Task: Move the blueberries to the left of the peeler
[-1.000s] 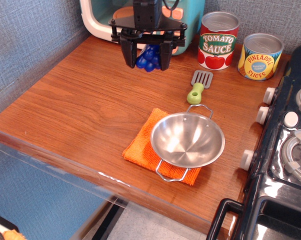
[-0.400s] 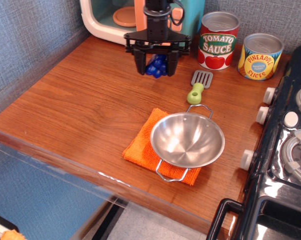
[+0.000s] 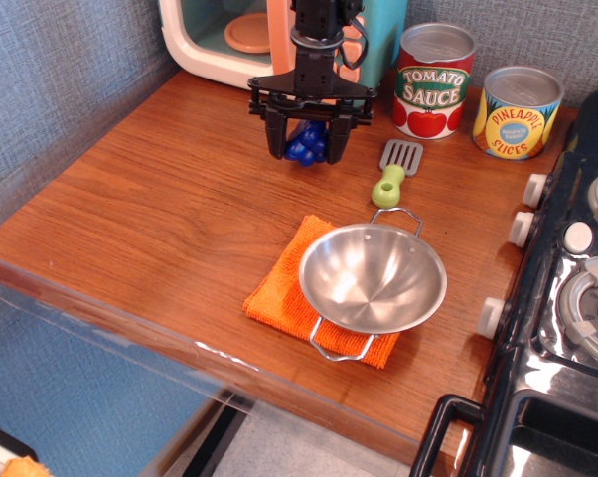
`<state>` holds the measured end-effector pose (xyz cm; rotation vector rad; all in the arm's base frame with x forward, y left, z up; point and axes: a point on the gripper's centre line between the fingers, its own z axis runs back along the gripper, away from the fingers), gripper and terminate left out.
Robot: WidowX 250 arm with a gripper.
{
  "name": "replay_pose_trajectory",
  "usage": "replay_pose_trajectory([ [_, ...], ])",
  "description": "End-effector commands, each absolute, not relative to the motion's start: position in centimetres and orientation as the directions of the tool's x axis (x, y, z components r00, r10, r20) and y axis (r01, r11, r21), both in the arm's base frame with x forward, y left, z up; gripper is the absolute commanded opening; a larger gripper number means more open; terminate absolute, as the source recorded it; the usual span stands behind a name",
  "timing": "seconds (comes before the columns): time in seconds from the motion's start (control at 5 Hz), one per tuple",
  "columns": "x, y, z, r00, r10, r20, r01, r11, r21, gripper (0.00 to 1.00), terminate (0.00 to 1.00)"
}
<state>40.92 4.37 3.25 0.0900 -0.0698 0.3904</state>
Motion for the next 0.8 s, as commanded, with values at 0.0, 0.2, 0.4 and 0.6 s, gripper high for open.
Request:
replay_pose_trajectory([
  [0.0, 40.2, 4.0, 5.9, 0.933, 0.332, 0.137, -0.342, 0.938, 0.061, 1.0, 0.0],
  [0.2, 39.0, 3.3, 9.0, 0.948, 0.264, 0.181, -0.268, 0.963, 0.002, 1.0, 0.0],
  [0.4, 37.0, 2.8, 12.5, 0.951, 0.199, 0.236, -0.199, 0.98, -0.026, 1.0, 0.0],
  [0.6, 36.5, 2.8, 12.9, 0.965, 0.162, 0.208, -0.155, 0.987, -0.05, 1.0, 0.0],
])
